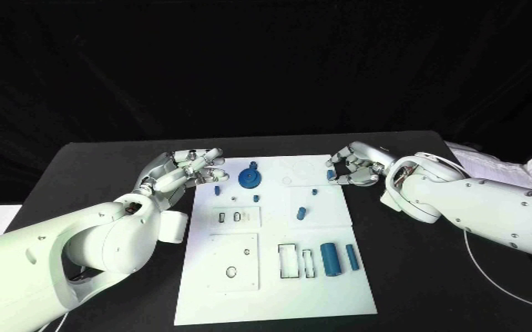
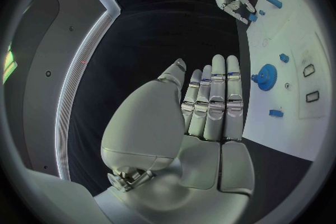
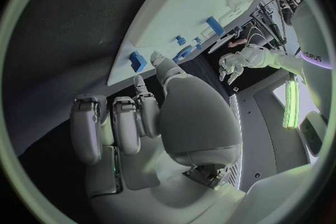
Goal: Assemble the parts on the task board
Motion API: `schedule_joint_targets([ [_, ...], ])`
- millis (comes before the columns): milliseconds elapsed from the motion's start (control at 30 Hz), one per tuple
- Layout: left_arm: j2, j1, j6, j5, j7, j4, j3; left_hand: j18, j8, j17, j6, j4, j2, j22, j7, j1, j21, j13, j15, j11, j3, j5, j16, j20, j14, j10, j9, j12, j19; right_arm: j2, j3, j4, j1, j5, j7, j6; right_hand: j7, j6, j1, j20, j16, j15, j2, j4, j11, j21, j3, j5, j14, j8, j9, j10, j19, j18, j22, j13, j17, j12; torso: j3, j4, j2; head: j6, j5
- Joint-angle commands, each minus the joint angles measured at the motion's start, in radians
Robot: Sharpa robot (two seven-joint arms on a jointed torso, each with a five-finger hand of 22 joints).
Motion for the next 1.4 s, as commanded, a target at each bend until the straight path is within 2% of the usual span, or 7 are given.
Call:
schedule_joint_targets([
  [33,0.002,0.001,0.020,-0.007,0.005,0.001,0.000,0.004,-0.003,0.001,0.006,-0.005,-0.001,-0.001,-0.002,0.013,-0.005,0.001,-0.003,0.002,0.000,-0.006,-0.005,0.004,-0.002,0.008,0.001,-0.003,0.002,0.007,0.000,-0.011,-0.004,-0.023,0.009,0.026,0.002,0.003,0.013,0.002,0.004,0.000,0.003,-0.008,-0.001,0.006,0.002,-0.005,0.088,-0.001,0.001,0.018,0.039,-0.011,0.120,0.151,0.192,0.002,-0.0009,0.0001,0.000,-0.003,0.000],
  [400,0.003,0.001,0.020,-0.007,0.004,0.001,0.000,0.004,-0.004,0.002,0.005,-0.006,0.000,-0.002,-0.002,0.015,-0.005,0.000,-0.003,0.002,0.002,-0.005,-0.006,0.004,-0.002,0.007,0.000,-0.005,0.002,0.042,0.000,-0.051,-0.017,-0.032,0.000,0.032,-0.007,0.065,0.042,-0.003,0.004,-0.007,0.062,-0.028,-0.009,0.006,0.050,-0.061,0.088,0.013,0.006,0.024,0.038,-0.011,0.121,0.159,0.193,0.012,-0.0003,0.0007,0.000,-0.008,0.002],
  [767,0.002,0.001,0.019,-0.007,0.003,0.000,0.000,0.004,-0.005,0.004,0.006,-0.009,0.002,-0.002,-0.001,0.019,-0.005,0.000,-0.004,0.002,0.005,-0.006,-0.008,0.003,-0.002,0.007,0.000,-0.006,0.003,0.048,0.000,-0.062,-0.019,-0.031,0.004,0.029,-0.035,0.152,0.043,-0.019,0.006,-0.026,0.097,-0.042,-0.033,0.008,0.094,-0.091,0.089,0.040,0.015,0.034,0.041,-0.012,0.126,0.170,0.199,0.027,0.0002,-0.0004,-0.001,-0.012,0.000],
  [1000,0.002,0.001,0.019,-0.007,0.002,-0.001,0.000,0.004,-0.006,0.005,0.006,-0.010,0.003,-0.002,-0.001,0.021,-0.005,0.000,-0.004,0.002,0.007,-0.007,-0.008,0.003,-0.002,0.007,0.000,-0.007,0.003,0.046,0.001,-0.063,-0.019,-0.017,0.006,-0.005,-0.049,0.183,0.044,-0.029,0.008,-0.036,0.112,-0.053,-0.045,0.009,0.114,-0.118,0.090,0.050,0.020,0.037,0.042,-0.013,0.128,0.173,0.202,0.030,0.0003,0.0001,-0.001,-0.012,-0.001],
  [1167,0.002,0.001,0.019,-0.007,0.002,-0.002,0.000,0.004,-0.006,0.005,0.006,-0.011,0.003,-0.002,-0.001,0.022,-0.005,0.000,-0.004,0.002,0.008,-0.007,-0.009,0.003,-0.002,0.007,0.000,-0.007,0.003,0.040,0.003,-0.027,-0.017,0.027,-0.019,-0.042,-0.053,0.190,0.042,-0.032,0.008,-0.039,0.119,-0.055,-0.048,0.009,0.120,-0.122,0.090,0.053,0.022,0.036,0.042,-0.013,0.129,0.171,0.203,0.028,-0.0004,-0.0012,-0.002,-0.011,0.000],
  [1300,0.002,0.001,0.019,-0.007,0.002,-0.003,0.000,0.004,-0.006,0.005,0.006,-0.011,0.003,-0.002,-0.001,0.022,-0.005,0.000,-0.004,0.002,0.008,-0.007,-0.009,0.003,-0.002,0.007,0.000,-0.007,0.003,0.034,0.005,0.046,-0.001,0.100,-0.109,-0.041,-0.053,0.184,0.034,-0.036,0.008,-0.041,0.129,-0.056,-0.049,0.006,0.128,-0.138,0.090,0.048,0.020,0.023,0.039,-0.011,0.121,0.155,0.203,0.000,-0.0016,0.0000,-0.003,-0.012,0.000],
  [1400,0.003,0.001,0.020,-0.007,0.002,-0.006,0.000,0.004,-0.007,0.006,0.007,-0.012,0.004,-0.002,-0.001,0.025,-0.005,-0.001,-0.004,0.002,0.010,-0.007,-0.010,0.003,-0.002,0.007,0.000,-0.008,0.003,0.040,0.005,0.115,0.011,0.109,-0.184,-0.044,-0.050,0.177,0.025,-0.036,0.008,-0.040,0.134,-0.057,-0.047,0.002,0.132,-0.145,0.090,0.042,0.018,0.007,0.035,-0.009,0.112,0.135,0.203,-0.032,-0.0042,0.0005,-0.006,-0.014,-0.001],
])
